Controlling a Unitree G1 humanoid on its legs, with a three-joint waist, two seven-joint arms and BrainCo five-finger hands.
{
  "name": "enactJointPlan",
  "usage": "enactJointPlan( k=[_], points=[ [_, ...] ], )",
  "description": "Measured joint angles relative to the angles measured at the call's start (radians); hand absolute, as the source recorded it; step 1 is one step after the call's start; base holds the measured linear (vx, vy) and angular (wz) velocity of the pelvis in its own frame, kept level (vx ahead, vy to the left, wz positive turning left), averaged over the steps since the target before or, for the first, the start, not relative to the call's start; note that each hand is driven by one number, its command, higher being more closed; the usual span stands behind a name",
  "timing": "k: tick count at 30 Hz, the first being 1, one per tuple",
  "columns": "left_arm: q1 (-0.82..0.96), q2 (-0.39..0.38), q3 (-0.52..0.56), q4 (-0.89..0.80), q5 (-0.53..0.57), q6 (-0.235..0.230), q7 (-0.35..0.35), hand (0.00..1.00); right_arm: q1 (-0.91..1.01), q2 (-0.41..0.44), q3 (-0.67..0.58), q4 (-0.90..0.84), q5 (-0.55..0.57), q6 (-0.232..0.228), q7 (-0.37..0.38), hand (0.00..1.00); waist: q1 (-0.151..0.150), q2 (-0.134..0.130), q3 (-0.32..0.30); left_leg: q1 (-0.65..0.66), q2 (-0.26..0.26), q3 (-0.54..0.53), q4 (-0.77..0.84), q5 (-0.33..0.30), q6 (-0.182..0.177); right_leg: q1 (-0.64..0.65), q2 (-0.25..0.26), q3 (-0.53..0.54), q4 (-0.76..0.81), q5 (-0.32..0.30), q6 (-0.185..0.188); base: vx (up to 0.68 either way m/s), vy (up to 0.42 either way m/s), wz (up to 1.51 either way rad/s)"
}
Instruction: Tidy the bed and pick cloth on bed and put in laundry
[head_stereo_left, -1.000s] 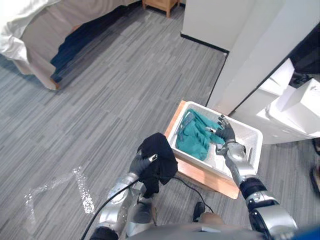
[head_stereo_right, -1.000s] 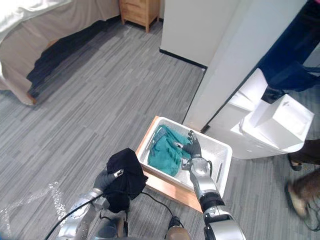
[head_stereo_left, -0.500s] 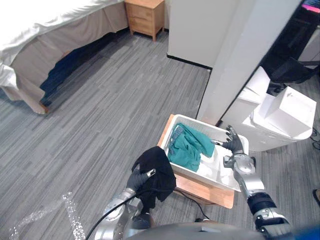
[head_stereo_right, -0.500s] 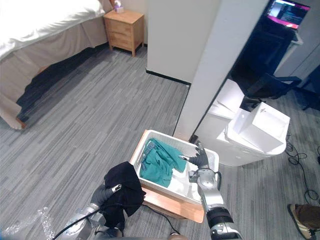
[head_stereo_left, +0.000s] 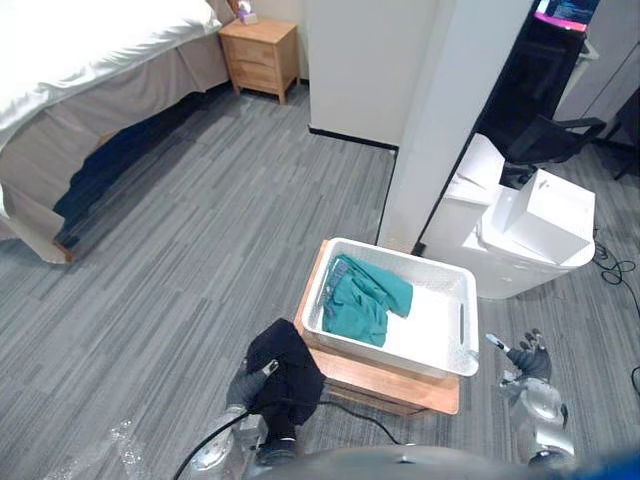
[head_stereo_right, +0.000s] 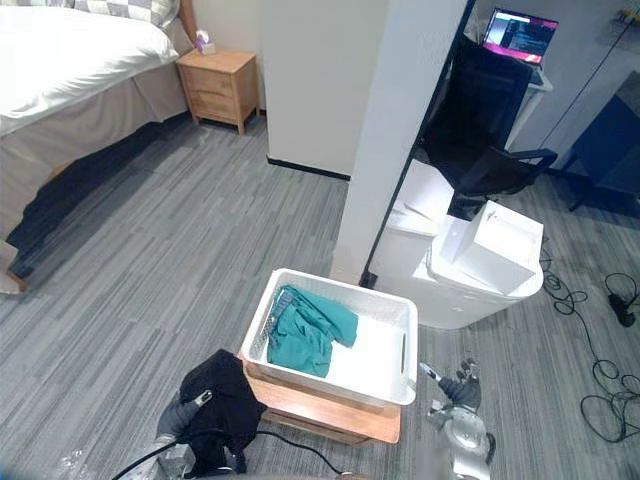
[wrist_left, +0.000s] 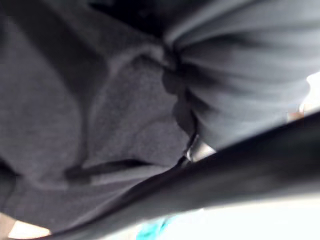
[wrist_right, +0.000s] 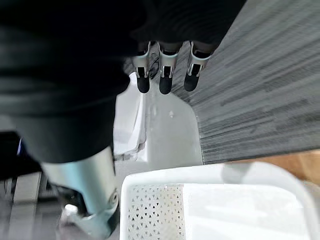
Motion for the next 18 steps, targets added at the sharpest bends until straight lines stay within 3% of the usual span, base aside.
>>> enactJointPlan(
  k=[4, 10, 14, 18],
  points=[
    [0.004, -0.025, 0.055, 0.058, -0.053, 0.001, 0.001, 1.0, 0.03, 0.054, -0.029, 0.025, 0.03, -0.042, 0.009, 0.0, 0.003, 0.006, -0.019, 0.006, 0.003, 0.013, 0.0, -0.016, -0.004, -0.002, -0.001, 0.001, 0.0, -0.004, 0.0, -0.03, -0.015, -0.06],
    [-0.003, -0.068, 0.155, 0.178, -0.107, -0.013, 0.044, 1.0, 0.074, 0.144, -0.075, 0.177, 0.05, -0.048, 0.047, 0.0, 0.008, -0.012, -0.036, 0.009, -0.003, 0.019, 0.0, -0.034, 0.0, 0.011, -0.008, -0.003, 0.0, -0.017, 0.009, 0.03, 0.003, 0.0],
    [-0.005, -0.085, 0.204, 0.212, -0.223, -0.03, 0.071, 1.0, 0.087, 0.161, -0.123, 0.235, 0.075, -0.051, 0.081, 0.0, 0.01, -0.018, -0.039, 0.019, -0.02, 0.018, 0.0, -0.036, 0.003, 0.024, -0.025, -0.009, 0.0, -0.017, 0.008, 0.07, 0.024, 0.02],
    [-0.03, -0.092, 0.288, 0.213, -0.39, -0.059, 0.12, 1.0, 0.082, 0.158, -0.152, 0.265, 0.07, -0.034, 0.107, 0.0, 0.018, -0.008, -0.036, 0.043, -0.024, 0.017, 0.0, -0.048, 0.0, 0.048, -0.031, -0.023, 0.002, -0.015, 0.009, 0.03, 0.01, 0.0]
  ],
)
